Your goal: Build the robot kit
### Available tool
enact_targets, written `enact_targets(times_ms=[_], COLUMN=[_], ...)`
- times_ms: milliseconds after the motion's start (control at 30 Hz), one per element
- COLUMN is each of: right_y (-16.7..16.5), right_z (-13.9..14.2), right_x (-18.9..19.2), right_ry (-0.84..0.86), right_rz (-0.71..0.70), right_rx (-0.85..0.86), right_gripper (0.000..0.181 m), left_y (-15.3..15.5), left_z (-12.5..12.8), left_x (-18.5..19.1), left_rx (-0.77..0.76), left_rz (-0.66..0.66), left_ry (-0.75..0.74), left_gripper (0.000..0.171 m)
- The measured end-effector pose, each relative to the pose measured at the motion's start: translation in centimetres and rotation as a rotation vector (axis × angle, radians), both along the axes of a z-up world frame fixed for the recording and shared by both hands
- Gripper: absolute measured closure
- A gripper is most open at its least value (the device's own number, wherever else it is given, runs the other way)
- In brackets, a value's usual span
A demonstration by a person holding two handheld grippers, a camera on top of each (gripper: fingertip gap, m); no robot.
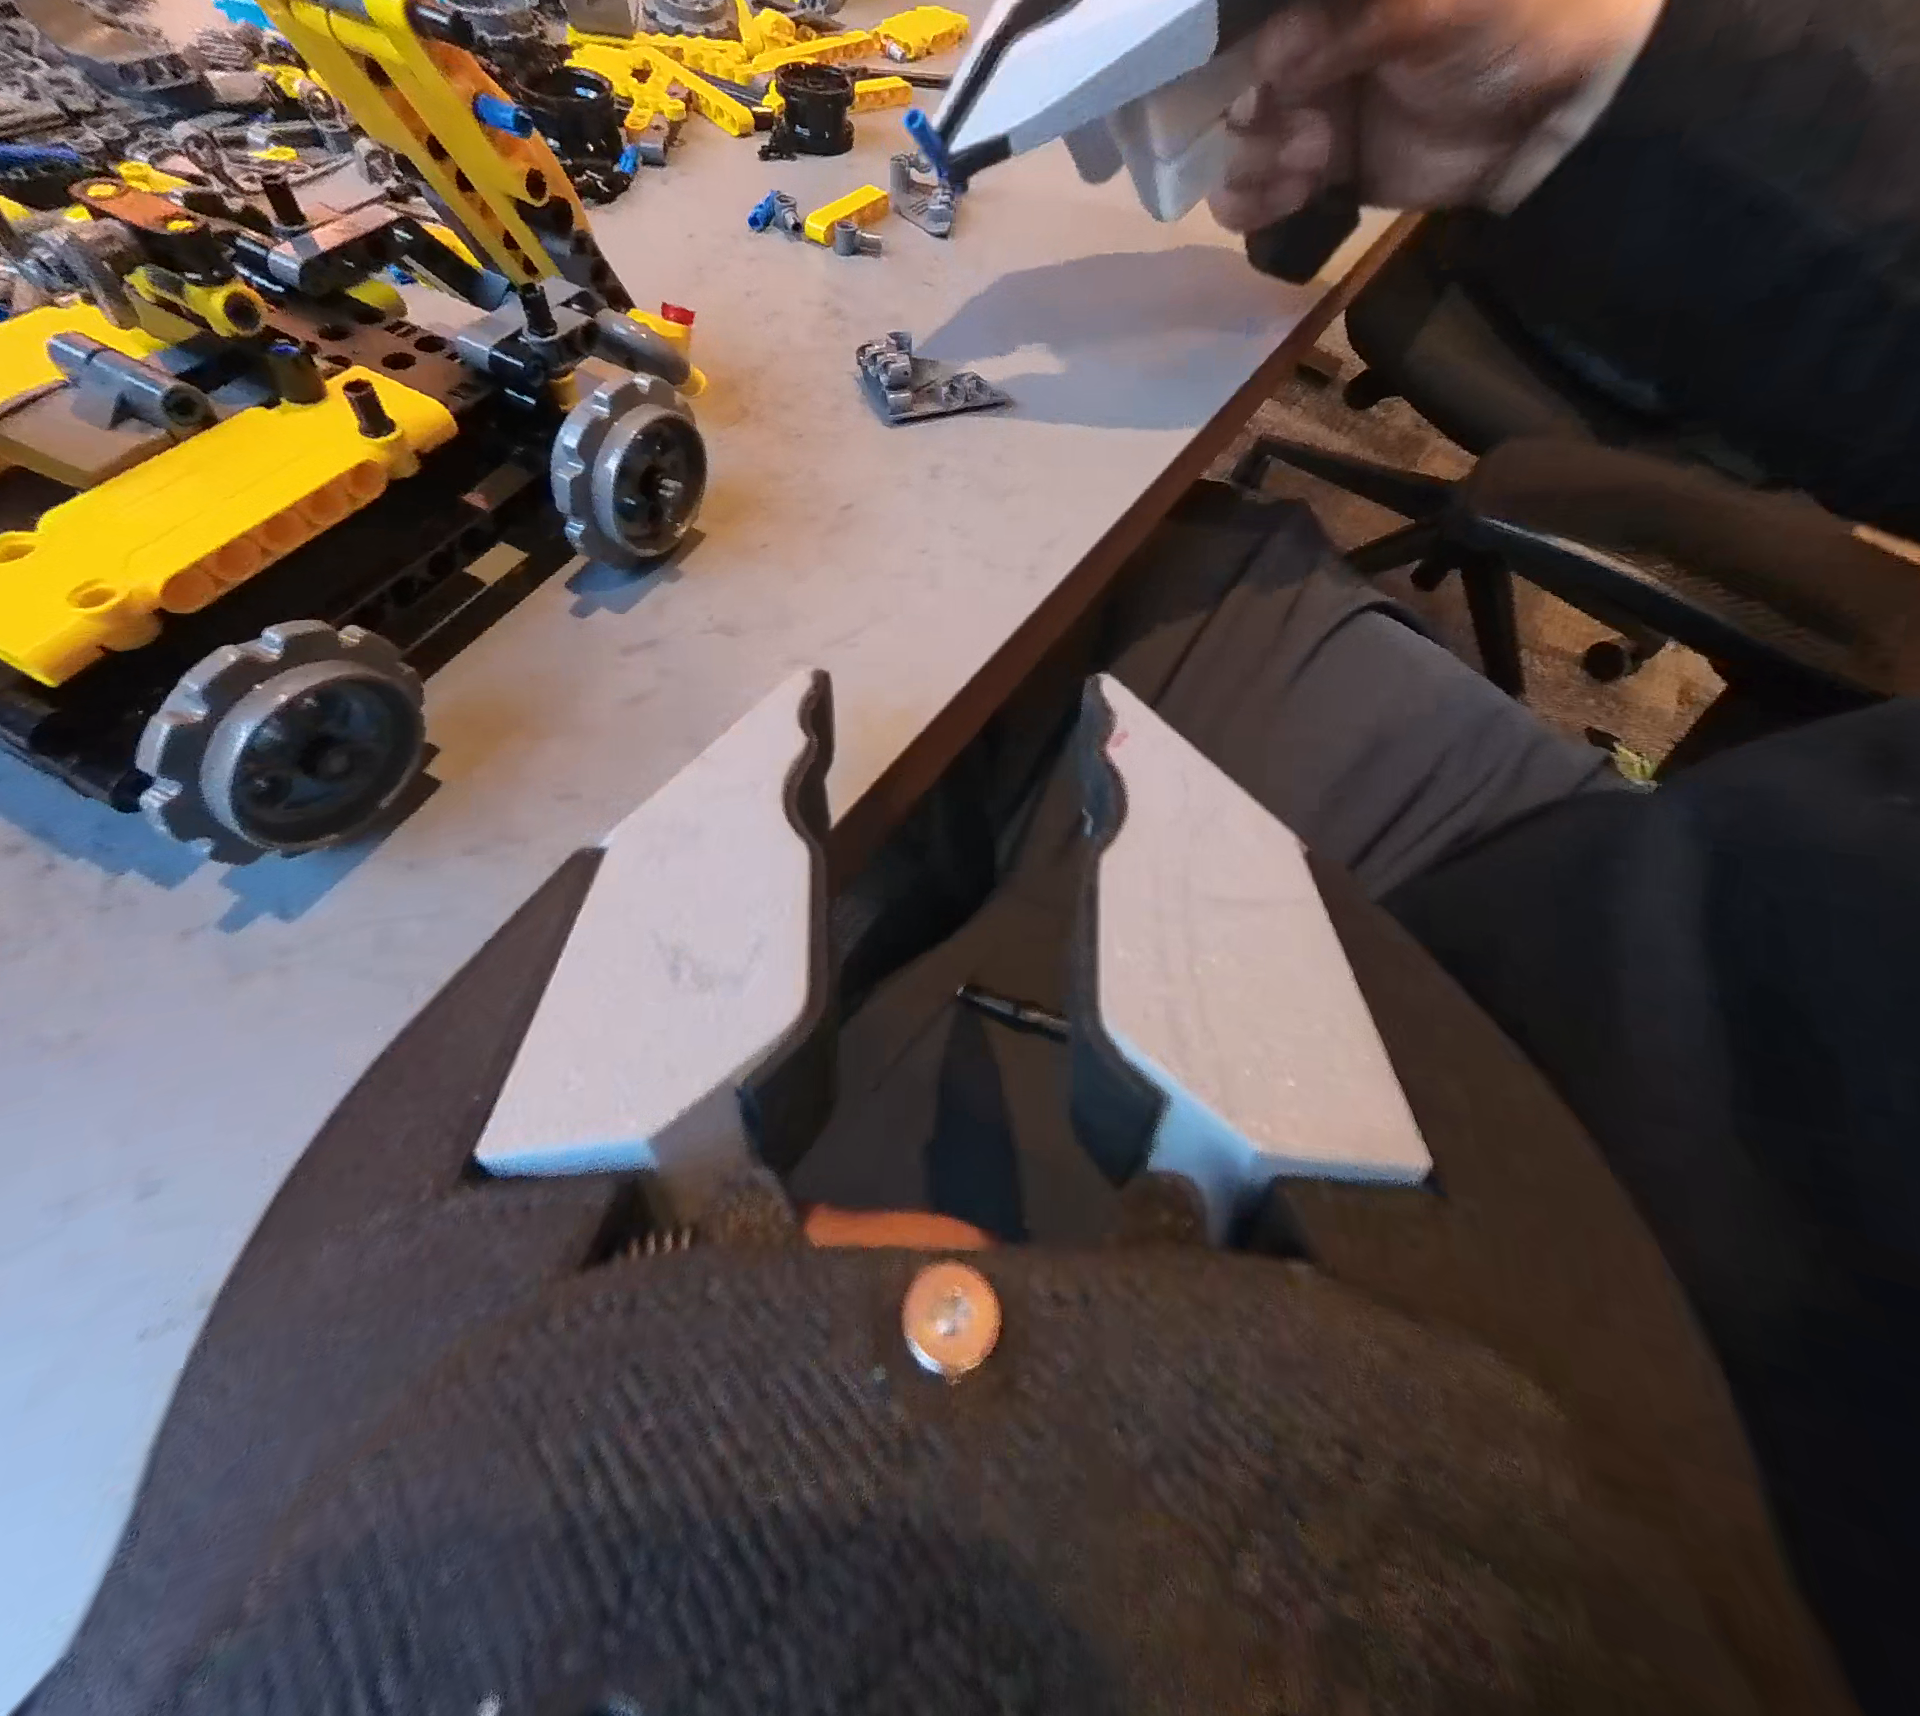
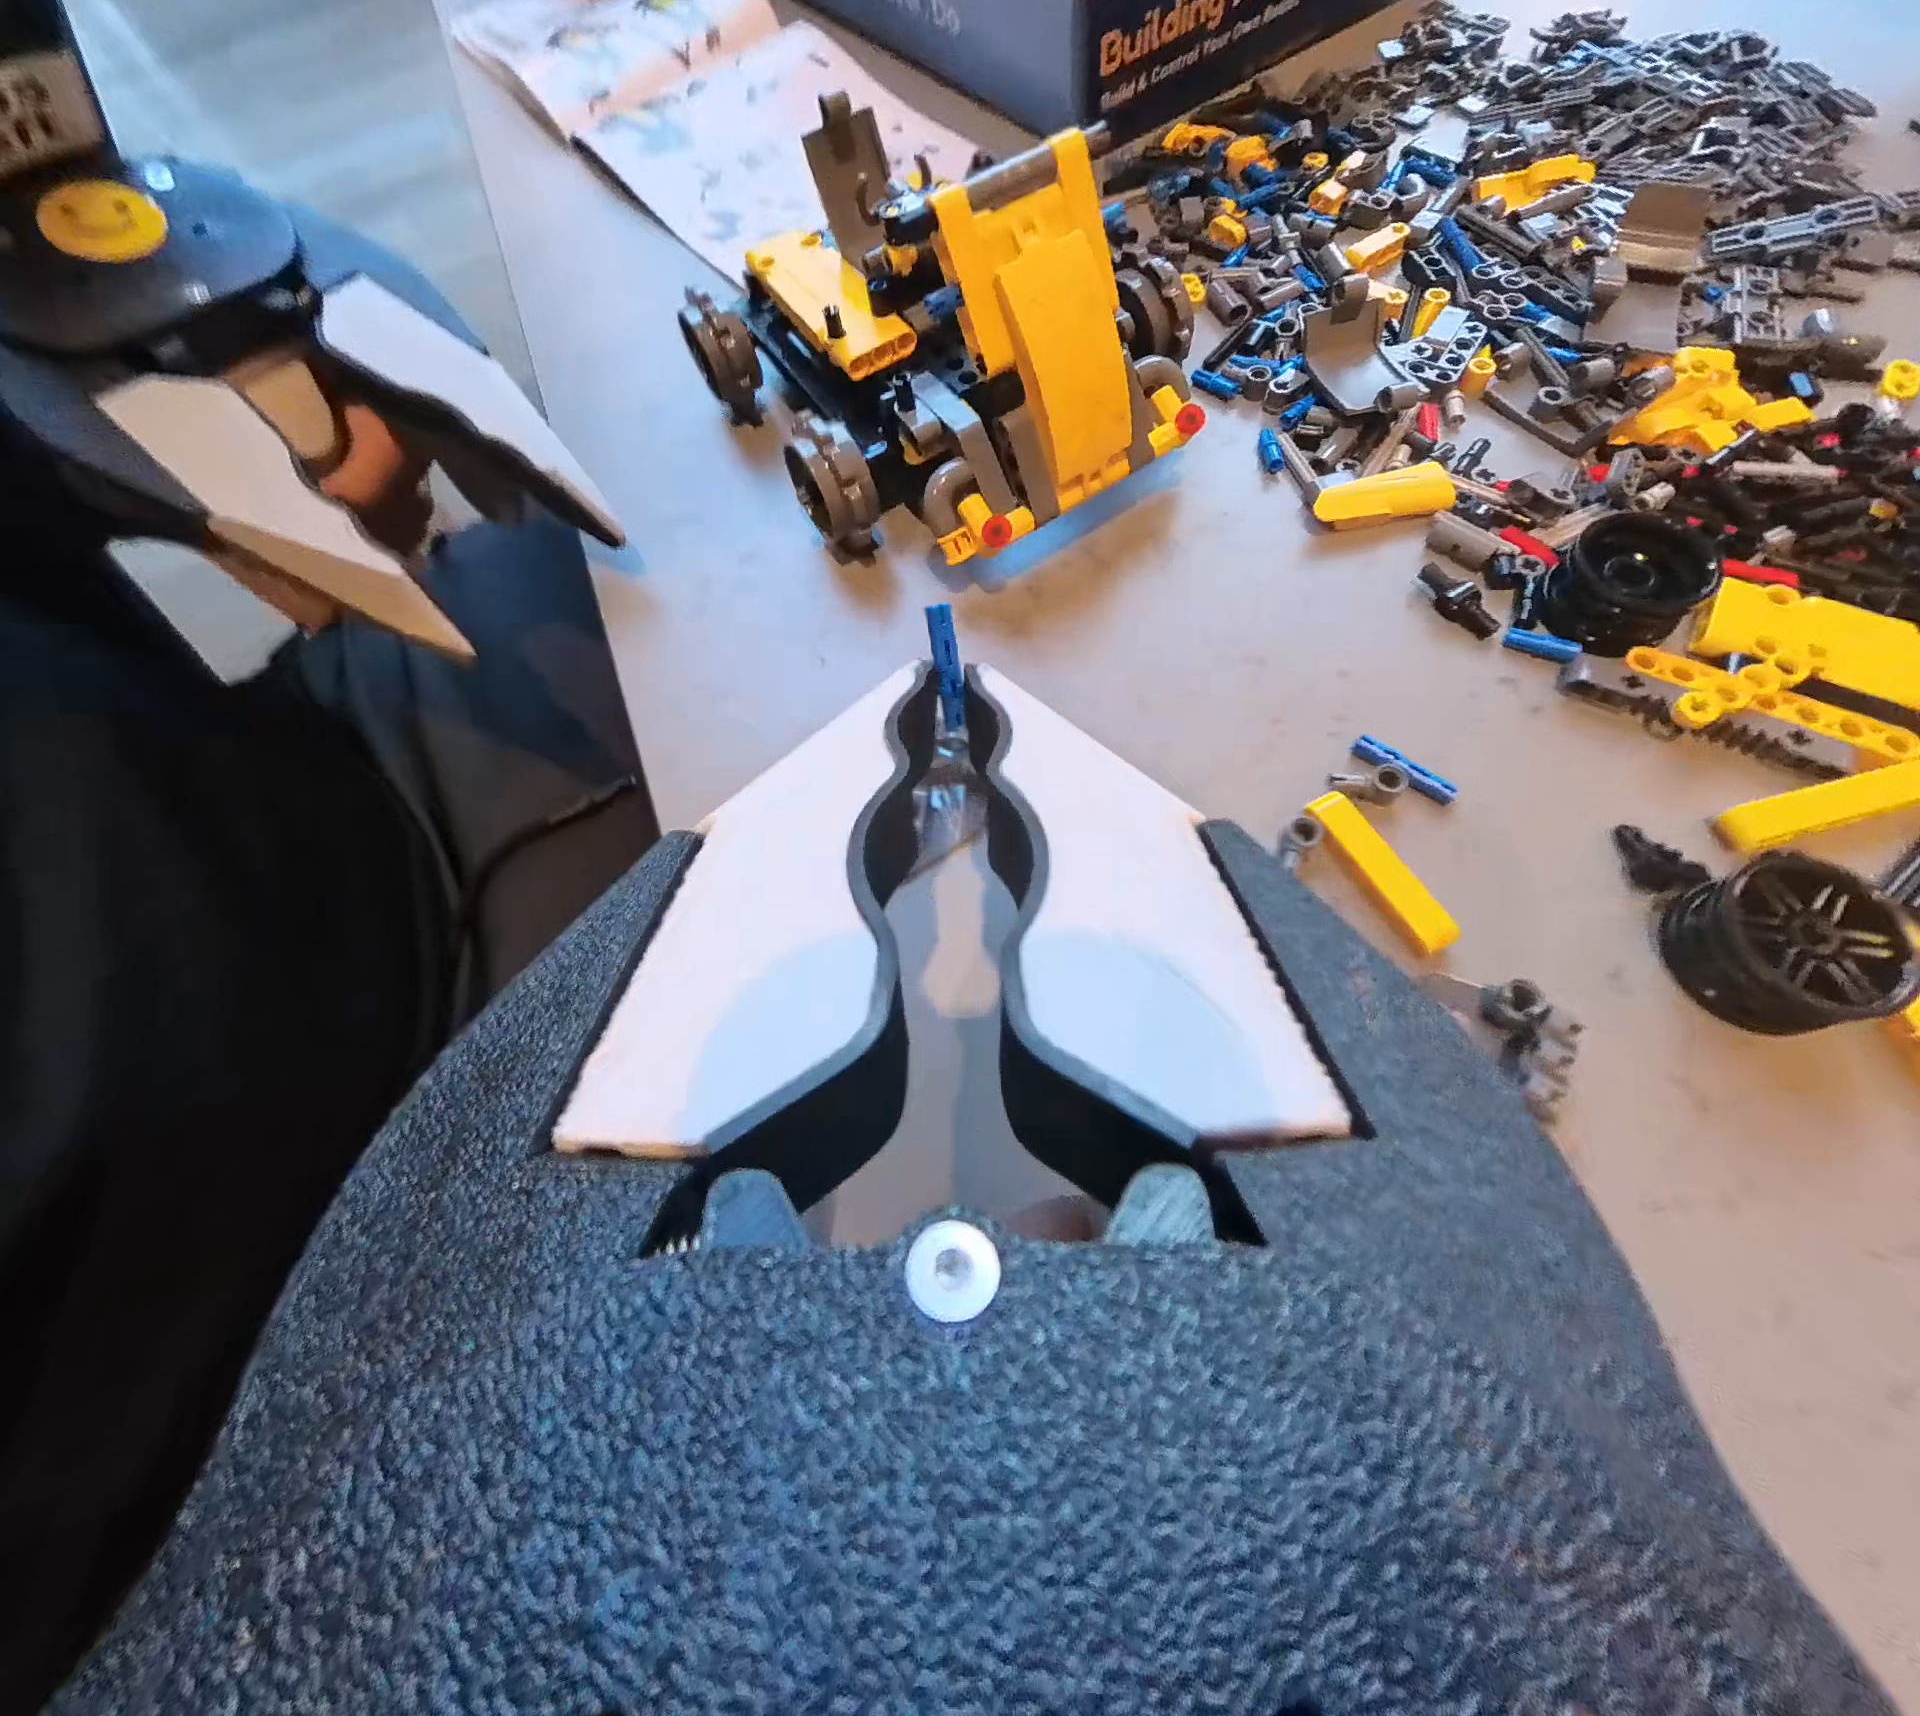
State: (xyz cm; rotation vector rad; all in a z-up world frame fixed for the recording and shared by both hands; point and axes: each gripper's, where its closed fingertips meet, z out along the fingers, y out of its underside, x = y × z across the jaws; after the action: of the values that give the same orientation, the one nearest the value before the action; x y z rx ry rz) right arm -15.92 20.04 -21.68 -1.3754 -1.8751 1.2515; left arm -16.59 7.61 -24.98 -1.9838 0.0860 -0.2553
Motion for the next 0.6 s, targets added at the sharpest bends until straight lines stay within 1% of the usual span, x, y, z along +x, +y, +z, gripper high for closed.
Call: enact_targets(times_ms=[100, 233, 333, 400, 500, 600], right_y=[-0.9, -2.8, -4.2, -5.0, -5.1, -4.7], right_z=[0.8, 2.2, 2.6, 2.8, 3.1, 3.8], right_x=[0.2, 0.2, -0.2, -0.5, -1.1, -1.3], right_ry=[0.039, 0.103, 0.128, 0.141, 0.151, 0.17], right_rz=[-0.016, -0.007, -0.011, -0.016, -0.044, -0.068], right_rx=[-0.121, -0.261, -0.338, -0.406, -0.518, -0.681], right_gripper=[0.176, 0.176, 0.176, 0.176, 0.176, 0.176], left_y=[0.2, 1.1, 2.1, 2.9, 4.3, 5.7], left_z=[0.4, 1.2, 2.7, 3.7, 4.6, 5.5], left_x=[0.0, -0.4, -0.7, -0.5, -0.2, 0.2], left_rx=[0.013, 0.032, 0.082, 0.114, 0.133, 0.156], left_rz=[0.023, 0.071, 0.091, 0.079, 0.06, 0.042], left_ry=[-0.002, 0.043, 0.078, 0.095, 0.13, 0.161], left_gripper=[0.126, 0.128, 0.137, 0.139, 0.139, 0.139])
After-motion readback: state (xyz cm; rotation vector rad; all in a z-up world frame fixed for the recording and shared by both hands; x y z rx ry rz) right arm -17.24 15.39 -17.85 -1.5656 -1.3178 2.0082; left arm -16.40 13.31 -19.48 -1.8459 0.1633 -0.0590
